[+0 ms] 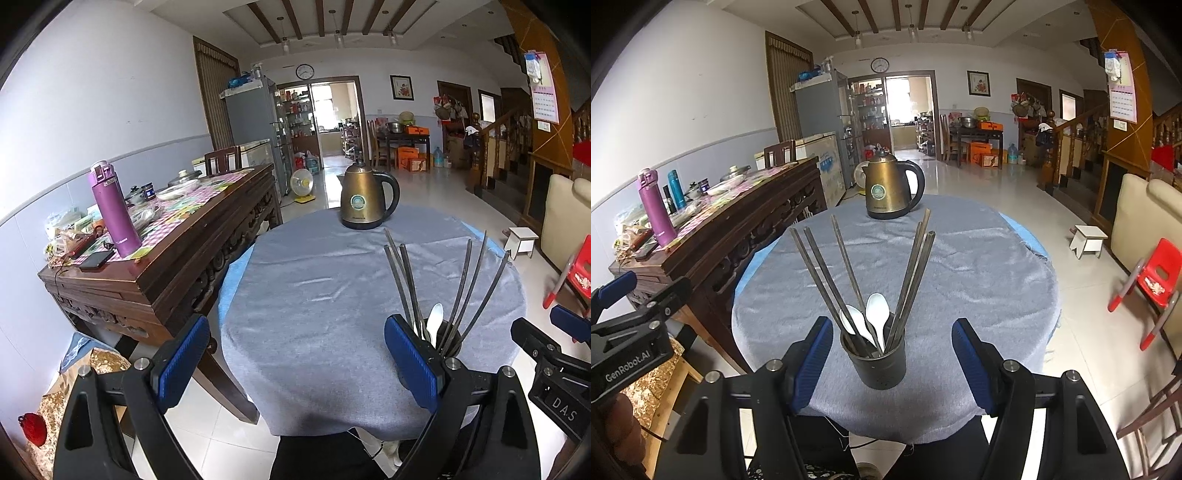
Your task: Organize utensils
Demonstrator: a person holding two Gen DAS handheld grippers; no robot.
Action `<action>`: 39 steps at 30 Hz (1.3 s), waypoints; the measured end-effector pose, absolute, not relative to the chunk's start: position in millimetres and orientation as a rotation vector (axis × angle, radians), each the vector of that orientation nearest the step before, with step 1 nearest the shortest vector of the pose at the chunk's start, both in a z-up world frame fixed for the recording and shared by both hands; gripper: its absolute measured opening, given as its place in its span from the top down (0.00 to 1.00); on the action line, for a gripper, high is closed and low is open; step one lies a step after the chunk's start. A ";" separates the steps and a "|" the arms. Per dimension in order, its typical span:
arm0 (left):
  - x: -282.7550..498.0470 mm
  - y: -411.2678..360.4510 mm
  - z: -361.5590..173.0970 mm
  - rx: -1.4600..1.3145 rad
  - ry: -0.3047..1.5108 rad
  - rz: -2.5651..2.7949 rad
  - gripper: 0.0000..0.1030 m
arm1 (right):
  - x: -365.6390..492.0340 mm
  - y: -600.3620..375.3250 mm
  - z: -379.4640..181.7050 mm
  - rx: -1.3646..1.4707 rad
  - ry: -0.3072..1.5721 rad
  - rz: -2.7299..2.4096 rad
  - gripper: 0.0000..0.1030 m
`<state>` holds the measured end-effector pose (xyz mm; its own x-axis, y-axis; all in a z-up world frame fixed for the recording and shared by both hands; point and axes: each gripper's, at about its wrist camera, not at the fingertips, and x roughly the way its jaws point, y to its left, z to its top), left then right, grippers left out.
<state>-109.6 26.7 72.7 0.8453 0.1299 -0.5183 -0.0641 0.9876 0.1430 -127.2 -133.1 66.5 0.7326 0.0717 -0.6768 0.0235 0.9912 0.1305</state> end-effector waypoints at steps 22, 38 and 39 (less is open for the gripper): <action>-110.8 29.1 71.6 0.105 0.556 0.097 0.07 | -126.2 -128.3 71.3 0.118 0.735 0.024 0.31; -112.3 29.2 71.5 0.098 0.559 0.090 0.07 | -126.3 -126.1 70.8 0.105 0.730 0.026 0.31; -112.3 29.3 71.6 0.098 0.558 0.091 0.07 | -126.9 -126.2 71.2 0.105 0.730 0.027 0.31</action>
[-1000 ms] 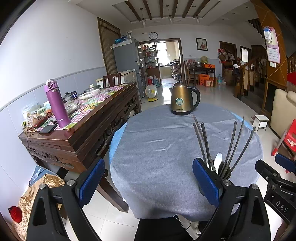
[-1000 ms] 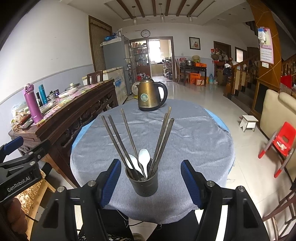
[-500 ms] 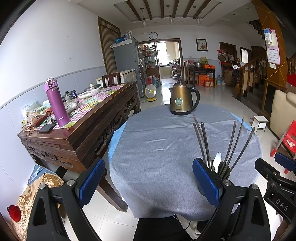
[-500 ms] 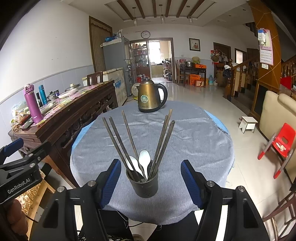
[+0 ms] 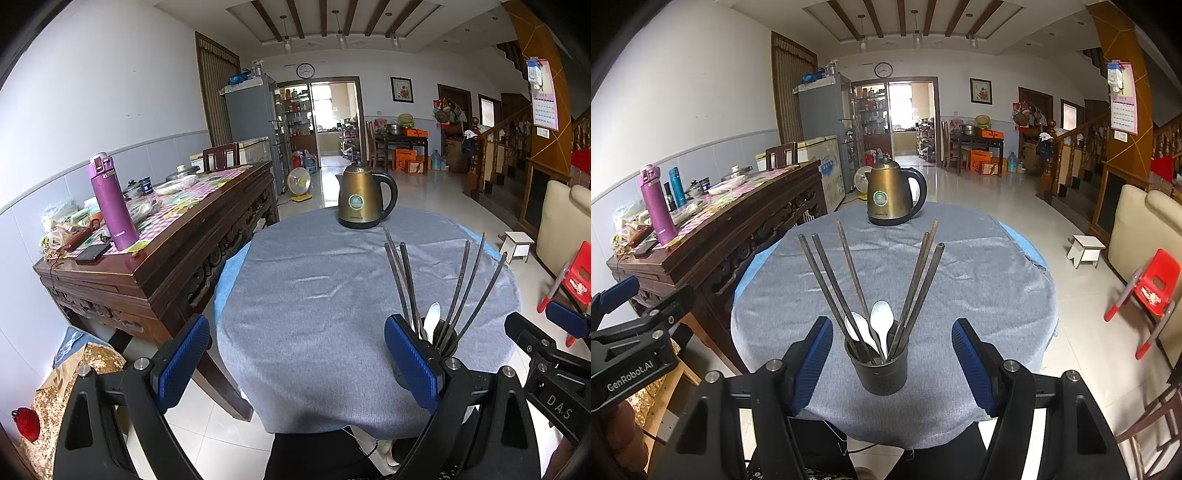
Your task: Organize utensils
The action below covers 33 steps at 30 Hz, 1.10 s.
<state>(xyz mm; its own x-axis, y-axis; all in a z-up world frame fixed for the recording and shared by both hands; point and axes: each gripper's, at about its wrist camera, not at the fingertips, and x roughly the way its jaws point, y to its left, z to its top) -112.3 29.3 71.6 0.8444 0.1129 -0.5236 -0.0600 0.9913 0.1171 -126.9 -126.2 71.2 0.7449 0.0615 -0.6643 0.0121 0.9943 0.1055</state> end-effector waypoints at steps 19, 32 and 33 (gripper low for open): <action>-113.5 29.3 68.7 0.093 0.563 0.092 0.07 | -123.7 -123.6 72.3 0.112 0.734 0.035 0.31; -102.6 27.6 54.8 0.082 0.606 0.092 0.07 | -110.2 -120.4 57.4 0.116 0.773 0.036 0.31; -102.0 27.9 54.1 0.081 0.608 0.091 0.07 | -109.5 -120.9 56.2 0.117 0.774 0.036 0.31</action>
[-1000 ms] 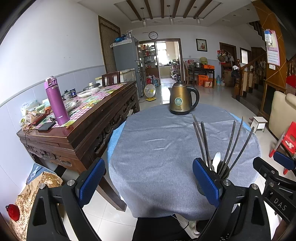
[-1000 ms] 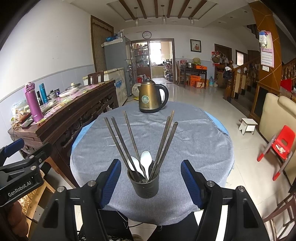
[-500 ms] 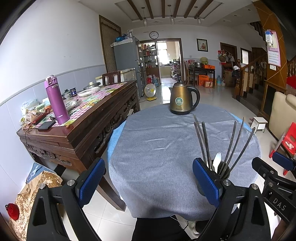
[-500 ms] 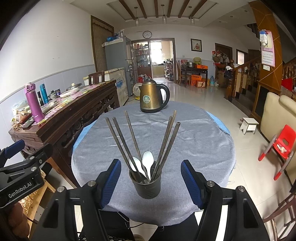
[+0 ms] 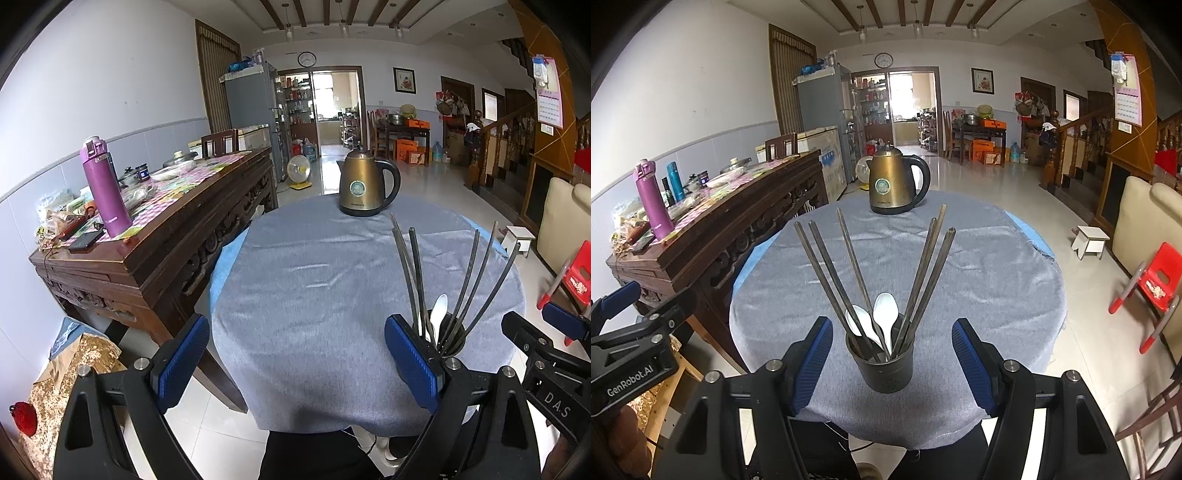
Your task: Organize utensils
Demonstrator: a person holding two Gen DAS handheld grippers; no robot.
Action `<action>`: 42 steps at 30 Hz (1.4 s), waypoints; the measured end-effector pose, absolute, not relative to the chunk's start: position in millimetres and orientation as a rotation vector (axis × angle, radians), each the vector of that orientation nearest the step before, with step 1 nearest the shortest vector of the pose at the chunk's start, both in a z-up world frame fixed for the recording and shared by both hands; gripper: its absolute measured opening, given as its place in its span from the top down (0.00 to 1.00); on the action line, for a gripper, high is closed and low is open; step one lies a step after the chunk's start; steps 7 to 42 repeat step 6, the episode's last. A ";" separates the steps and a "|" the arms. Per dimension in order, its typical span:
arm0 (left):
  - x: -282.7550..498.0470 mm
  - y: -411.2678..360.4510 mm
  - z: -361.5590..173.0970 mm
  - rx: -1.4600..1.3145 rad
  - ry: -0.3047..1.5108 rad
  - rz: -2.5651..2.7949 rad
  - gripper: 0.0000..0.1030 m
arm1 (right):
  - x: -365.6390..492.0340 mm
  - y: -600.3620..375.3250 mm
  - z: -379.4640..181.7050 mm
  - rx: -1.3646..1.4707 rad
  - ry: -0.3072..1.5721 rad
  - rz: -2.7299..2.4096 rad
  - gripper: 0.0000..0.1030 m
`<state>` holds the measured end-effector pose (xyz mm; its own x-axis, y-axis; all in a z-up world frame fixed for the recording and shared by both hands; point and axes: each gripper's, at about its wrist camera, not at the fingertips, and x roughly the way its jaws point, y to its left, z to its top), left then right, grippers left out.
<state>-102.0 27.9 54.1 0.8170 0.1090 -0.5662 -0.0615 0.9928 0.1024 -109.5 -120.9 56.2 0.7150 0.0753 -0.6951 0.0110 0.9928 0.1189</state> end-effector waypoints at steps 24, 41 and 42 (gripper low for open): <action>-92.1 29.5 48.1 0.076 0.619 0.093 0.07 | -104.3 -121.5 49.6 0.127 0.783 0.032 0.31; -92.1 29.5 48.1 0.076 0.619 0.093 0.07 | -104.3 -121.5 49.6 0.127 0.783 0.032 0.31; -92.1 29.5 48.1 0.076 0.619 0.093 0.07 | -104.3 -121.5 49.6 0.127 0.783 0.032 0.31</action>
